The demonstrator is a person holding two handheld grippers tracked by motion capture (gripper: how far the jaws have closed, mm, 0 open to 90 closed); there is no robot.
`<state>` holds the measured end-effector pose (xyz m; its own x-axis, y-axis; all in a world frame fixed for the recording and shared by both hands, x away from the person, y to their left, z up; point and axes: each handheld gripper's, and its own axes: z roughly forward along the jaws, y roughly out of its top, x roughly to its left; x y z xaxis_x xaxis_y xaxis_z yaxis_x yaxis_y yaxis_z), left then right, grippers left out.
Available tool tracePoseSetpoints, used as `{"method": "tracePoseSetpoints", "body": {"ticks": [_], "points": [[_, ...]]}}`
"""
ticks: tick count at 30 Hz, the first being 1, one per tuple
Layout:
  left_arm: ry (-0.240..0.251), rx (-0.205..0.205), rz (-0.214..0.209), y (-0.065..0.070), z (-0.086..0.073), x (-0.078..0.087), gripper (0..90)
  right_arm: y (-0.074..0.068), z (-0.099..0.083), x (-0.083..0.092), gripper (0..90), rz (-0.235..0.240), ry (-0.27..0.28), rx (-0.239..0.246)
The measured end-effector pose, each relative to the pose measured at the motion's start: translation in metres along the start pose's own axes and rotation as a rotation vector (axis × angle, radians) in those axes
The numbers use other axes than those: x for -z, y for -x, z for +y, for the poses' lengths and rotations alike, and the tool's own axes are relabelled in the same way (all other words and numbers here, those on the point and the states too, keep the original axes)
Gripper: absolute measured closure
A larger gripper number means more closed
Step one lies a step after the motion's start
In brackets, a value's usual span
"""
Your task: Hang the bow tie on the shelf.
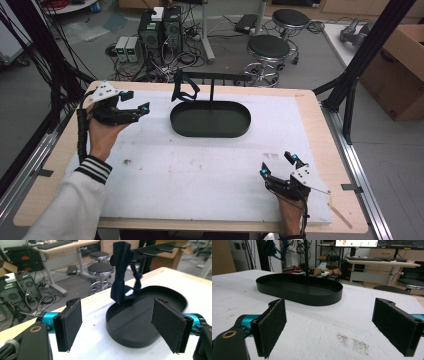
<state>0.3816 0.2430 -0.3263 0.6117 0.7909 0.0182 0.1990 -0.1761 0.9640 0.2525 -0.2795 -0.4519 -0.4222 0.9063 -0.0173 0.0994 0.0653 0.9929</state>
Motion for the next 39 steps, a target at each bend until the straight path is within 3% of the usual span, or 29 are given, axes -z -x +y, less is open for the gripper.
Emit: {"method": "tracePoseSetpoints", "body": {"ticks": [6,10,13,19,29,31,39], "points": [[0.022,-0.002,-0.034,0.002,-0.025,0.025,22.6,0.001,0.0,0.0,11.2,0.0,0.003,-0.003],[0.029,-0.003,-0.033,0.006,-0.047,0.037,22.2,0.0,0.0,0.0,11.2,-0.002,0.006,-0.001],[0.041,-0.004,-0.023,0.012,-0.063,0.047,22.1,0.001,0.0,0.0,11.2,-0.003,0.009,0.001],[0.079,0.0,0.037,0.021,-0.098,0.062,22.1,0.001,0.0,0.001,11.2,-0.003,0.007,-0.002],[0.11,0.001,0.048,0.033,-0.131,0.072,22.5,0.001,0.0,0.001,11.2,-0.005,0.01,0.0],[0.117,0.021,0.044,0.033,-0.136,0.073,22.5,0.0,0.0,0.001,11.2,-0.005,0.009,-0.002],[0.121,0.021,0.051,0.033,-0.148,0.076,22.3,-0.001,0.0,0.001,11.2,-0.013,0.011,0.007]]}}
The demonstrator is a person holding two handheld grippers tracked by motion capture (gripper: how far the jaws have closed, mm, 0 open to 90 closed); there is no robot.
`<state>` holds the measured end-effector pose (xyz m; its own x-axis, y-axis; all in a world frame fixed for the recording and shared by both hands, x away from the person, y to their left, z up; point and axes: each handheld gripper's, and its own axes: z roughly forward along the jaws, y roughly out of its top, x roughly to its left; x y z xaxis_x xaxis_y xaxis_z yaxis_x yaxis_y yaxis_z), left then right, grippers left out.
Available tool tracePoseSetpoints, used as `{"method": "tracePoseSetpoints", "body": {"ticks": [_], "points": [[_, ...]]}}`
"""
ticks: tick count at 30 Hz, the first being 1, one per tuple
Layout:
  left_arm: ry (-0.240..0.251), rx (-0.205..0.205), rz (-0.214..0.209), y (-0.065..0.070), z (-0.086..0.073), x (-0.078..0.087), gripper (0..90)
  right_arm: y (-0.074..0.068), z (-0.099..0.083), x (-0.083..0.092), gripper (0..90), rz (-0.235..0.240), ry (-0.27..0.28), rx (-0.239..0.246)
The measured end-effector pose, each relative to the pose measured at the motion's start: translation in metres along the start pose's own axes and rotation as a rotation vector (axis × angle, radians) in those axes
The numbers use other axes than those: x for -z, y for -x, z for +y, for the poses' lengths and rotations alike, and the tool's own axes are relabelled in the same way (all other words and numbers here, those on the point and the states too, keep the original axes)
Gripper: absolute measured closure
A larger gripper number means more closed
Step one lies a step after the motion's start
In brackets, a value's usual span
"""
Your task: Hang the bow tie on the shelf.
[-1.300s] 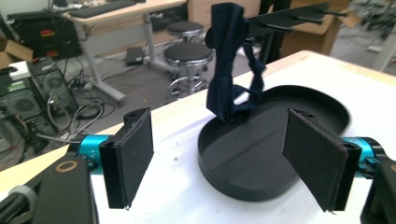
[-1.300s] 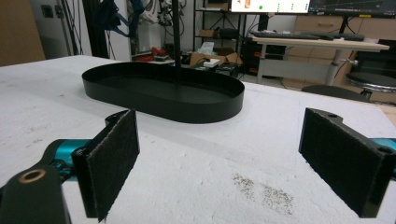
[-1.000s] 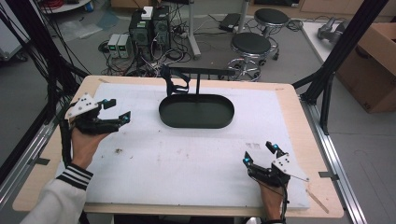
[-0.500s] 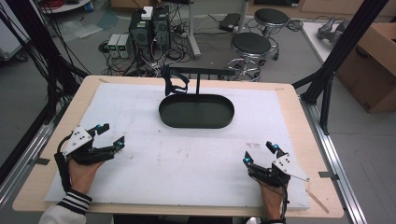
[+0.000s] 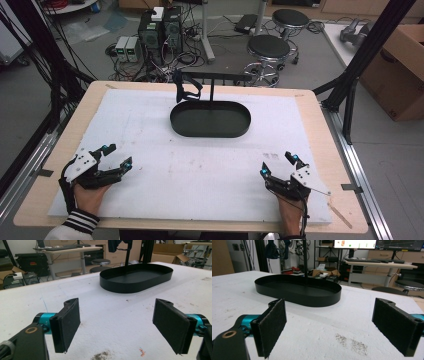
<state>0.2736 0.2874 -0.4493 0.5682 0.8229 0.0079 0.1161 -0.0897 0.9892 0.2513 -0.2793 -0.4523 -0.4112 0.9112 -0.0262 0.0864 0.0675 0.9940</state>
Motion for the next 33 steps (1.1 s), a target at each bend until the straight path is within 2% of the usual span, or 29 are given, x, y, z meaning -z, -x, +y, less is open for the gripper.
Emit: {"method": "tracePoseSetpoints", "body": {"ticks": [12,33], "points": [[0.038,0.019,0.005,-0.0013,-0.002,0.0033,22.5,-0.0002,-0.0001,0.0005,11.2,-0.001,0.004,-0.004],[0.05,0.04,0.002,-0.0036,-0.0029,0.0047,22.4,-0.0006,-0.0004,0.0015,11.2,0.001,0.014,0.002]]}}
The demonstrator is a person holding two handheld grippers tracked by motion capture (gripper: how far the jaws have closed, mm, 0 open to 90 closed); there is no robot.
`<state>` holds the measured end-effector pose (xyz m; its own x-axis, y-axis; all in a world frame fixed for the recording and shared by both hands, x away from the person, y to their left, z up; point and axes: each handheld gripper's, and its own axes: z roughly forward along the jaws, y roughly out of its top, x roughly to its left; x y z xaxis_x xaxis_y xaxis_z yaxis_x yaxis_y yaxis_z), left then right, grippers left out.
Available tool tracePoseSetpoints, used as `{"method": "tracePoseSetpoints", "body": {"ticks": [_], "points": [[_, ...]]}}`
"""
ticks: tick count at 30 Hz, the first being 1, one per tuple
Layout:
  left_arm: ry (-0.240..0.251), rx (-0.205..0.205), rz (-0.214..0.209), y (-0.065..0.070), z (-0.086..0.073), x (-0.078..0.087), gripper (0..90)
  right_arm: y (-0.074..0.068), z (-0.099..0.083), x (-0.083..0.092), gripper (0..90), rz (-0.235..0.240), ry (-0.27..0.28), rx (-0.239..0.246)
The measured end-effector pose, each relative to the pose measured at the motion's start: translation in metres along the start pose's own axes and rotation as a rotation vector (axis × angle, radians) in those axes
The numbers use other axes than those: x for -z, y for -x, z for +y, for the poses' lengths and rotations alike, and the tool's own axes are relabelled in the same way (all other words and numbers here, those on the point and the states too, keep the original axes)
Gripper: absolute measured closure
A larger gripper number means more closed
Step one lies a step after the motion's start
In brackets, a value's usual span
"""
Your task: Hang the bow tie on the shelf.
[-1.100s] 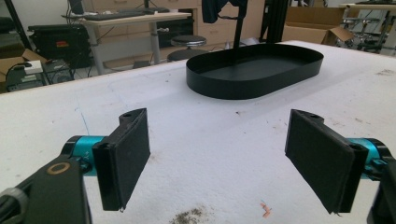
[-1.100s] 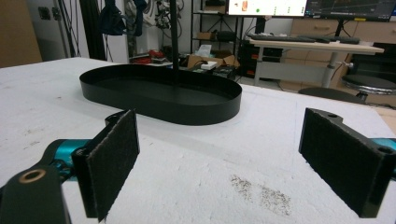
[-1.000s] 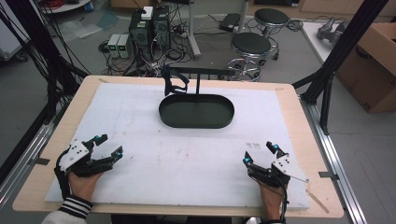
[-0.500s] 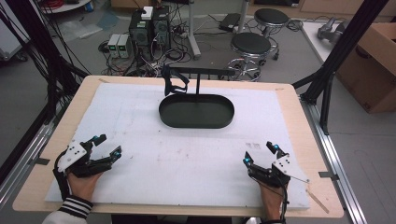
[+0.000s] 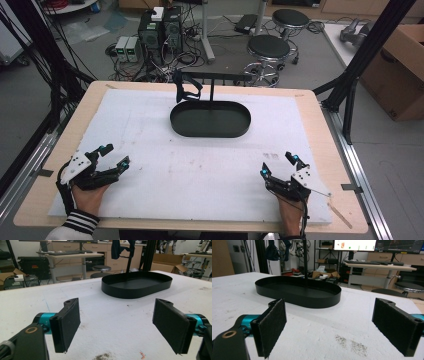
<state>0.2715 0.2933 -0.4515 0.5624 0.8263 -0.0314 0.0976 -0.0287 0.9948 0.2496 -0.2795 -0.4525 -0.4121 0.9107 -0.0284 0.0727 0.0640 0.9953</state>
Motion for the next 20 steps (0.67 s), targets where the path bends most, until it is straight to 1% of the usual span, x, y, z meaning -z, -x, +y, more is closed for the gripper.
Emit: {"method": "tracePoseSetpoints", "body": {"ticks": [20], "points": [[0.0,0.009,0.003,-0.0009,0.0,0.0001,22.5,0.0012,-0.0002,0.0003,11.1,0.004,0.004,-0.009]]}}
